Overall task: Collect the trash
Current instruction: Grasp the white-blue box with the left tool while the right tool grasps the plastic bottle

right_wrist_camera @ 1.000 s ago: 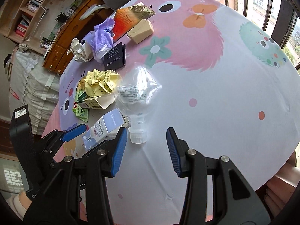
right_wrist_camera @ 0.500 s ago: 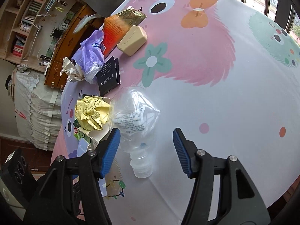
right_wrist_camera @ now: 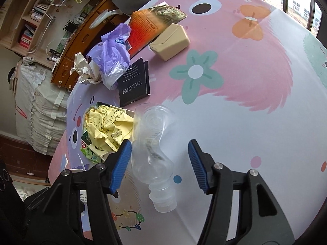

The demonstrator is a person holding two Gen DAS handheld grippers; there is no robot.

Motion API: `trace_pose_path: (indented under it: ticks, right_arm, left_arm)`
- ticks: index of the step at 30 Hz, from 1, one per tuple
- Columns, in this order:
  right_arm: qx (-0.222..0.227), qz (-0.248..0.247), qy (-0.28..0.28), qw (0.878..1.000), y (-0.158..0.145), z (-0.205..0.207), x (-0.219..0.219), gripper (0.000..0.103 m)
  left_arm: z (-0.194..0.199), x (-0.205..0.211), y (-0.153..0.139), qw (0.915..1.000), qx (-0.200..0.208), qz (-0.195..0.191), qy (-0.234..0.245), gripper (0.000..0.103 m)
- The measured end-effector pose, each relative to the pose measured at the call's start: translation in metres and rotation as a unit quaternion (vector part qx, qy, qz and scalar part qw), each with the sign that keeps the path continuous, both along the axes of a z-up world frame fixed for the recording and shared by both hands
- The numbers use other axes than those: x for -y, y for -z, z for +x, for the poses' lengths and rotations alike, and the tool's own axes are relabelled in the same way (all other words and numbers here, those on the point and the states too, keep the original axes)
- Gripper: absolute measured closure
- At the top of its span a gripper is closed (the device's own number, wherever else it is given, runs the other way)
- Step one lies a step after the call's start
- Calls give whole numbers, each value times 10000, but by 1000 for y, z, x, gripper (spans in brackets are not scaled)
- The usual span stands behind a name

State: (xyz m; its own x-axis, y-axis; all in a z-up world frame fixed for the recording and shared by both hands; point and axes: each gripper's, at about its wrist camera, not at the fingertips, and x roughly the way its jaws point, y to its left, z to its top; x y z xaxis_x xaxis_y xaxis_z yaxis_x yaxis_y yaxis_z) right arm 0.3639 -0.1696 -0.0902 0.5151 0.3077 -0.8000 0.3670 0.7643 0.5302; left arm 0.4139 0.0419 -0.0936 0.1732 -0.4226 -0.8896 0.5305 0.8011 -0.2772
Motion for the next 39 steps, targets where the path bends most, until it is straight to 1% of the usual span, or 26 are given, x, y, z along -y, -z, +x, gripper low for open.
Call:
trace_pose_path:
  ticks: [1, 3, 4, 5, 9, 11, 17, 20, 23, 28, 31, 33, 36, 39]
  right_arm:
    - [60, -18, -68, 10000, -3, 1, -3, 68]
    - [68, -212, -236, 9995, -8, 3, -12, 71]
    - [67, -257, -332, 9991, -10, 2, -14, 78]
    - [69, -246, -406, 9988, -12, 2, -17, 80]
    - [184, -254, -548, 9980, -30, -14, -24, 86]
    - [216, -238, -628, 9975, -40, -27, -25, 86]
    - [405, -167, -1084, 9931, -75, -88, -19, 86]
    - [505, -161, -1473, 9877, -90, -125, -13, 86]
    - [599, -226, -1914, 9794, -104, -157, -8, 86]
    - [766, -383, -2508, 9642, -116, -222, 9, 86]
    - [808, -421, -2767, 9566, -115, -261, 23, 86]
    - [773, -420, -2879, 9536, -110, -284, 31, 86]
    - [597, -400, -2969, 9522, -99, -315, 42, 86]
    - [413, -321, -3039, 9513, -84, -340, 48, 86]
  left_arm:
    - [-1, -1, 1, 10000, -8, 4, -28, 69]
    - [-3, -2, 1, 10000, -12, 8, -73, 69]
    - [-5, -3, 0, 10000, -1, 14, -91, 69]
    - [-7, -3, 0, 9999, 15, 22, -113, 69]
    - [-18, -2, -7, 9997, 58, -8, -245, 69]
    - [-26, -1, -14, 9995, 107, -24, -310, 69]
    - [-68, 8, -36, 9983, 314, 32, -483, 69]
    - [-98, 16, -46, 9970, 427, 64, -637, 69]
    - [-134, 26, -54, 9949, 496, 45, -875, 69]
    - [-204, 54, -51, 9913, 503, 70, -1216, 69]
    - [-248, 74, -45, 9896, 496, 62, -1348, 69]
    - [-276, 86, -40, 9885, 492, 81, -1429, 69]
    - [-316, 101, -35, 9883, 399, 146, -1463, 69]
    - [-345, 106, -28, 9889, 368, 339, -1398, 69]
